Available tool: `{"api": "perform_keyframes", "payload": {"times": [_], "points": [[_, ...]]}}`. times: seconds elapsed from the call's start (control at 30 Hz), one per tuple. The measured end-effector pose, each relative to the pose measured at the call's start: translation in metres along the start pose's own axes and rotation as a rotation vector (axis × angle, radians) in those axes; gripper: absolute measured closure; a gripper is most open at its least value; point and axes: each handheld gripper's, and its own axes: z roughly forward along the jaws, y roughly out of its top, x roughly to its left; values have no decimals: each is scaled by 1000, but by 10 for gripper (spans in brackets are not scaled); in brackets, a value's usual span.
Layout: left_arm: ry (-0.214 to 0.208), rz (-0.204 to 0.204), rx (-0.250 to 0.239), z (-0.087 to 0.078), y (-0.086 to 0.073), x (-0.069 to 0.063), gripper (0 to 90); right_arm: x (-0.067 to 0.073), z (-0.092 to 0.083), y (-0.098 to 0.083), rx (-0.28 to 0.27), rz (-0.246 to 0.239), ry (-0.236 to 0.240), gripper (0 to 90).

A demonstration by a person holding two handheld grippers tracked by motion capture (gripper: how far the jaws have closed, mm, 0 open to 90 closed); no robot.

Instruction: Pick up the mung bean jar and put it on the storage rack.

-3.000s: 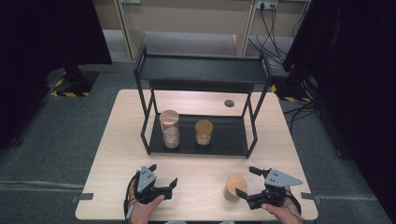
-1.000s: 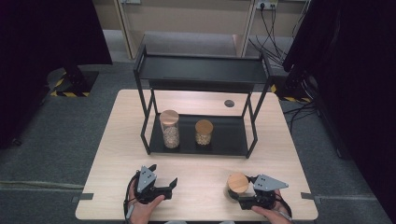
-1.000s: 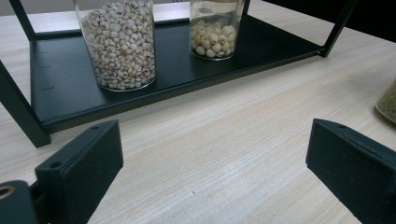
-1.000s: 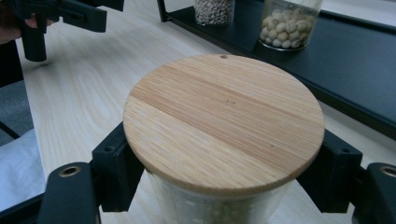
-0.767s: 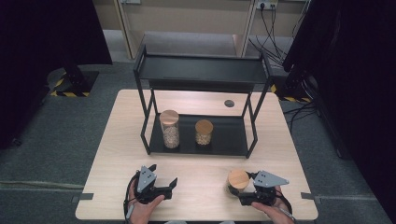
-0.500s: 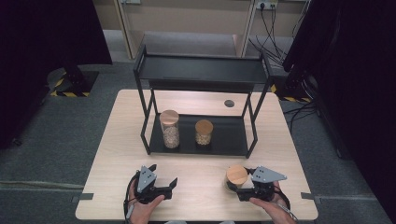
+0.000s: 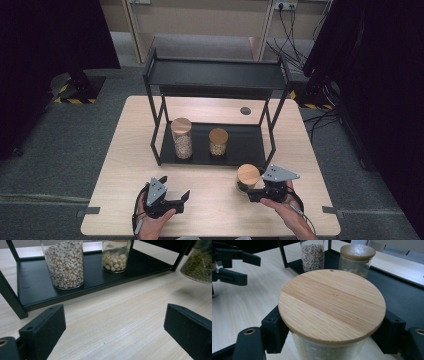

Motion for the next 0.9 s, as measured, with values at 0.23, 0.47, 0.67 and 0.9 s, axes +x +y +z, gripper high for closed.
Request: {"api": "perform_keyframes", "payload": {"times": [0.23, 0.47, 0.67, 0.9], "points": [[1, -2, -2, -1, 0, 1, 34, -5, 11, 13, 11, 12, -23, 254], [0, -2, 0, 0, 0, 1, 34, -8, 18, 21, 22, 16, -56, 255], [1, -1, -1, 0, 0, 1, 34, -12, 27, 26, 31, 28, -83, 254], [-2, 0, 1, 0, 0, 0, 34, -14, 35, 28, 30, 51, -111, 254]]}}
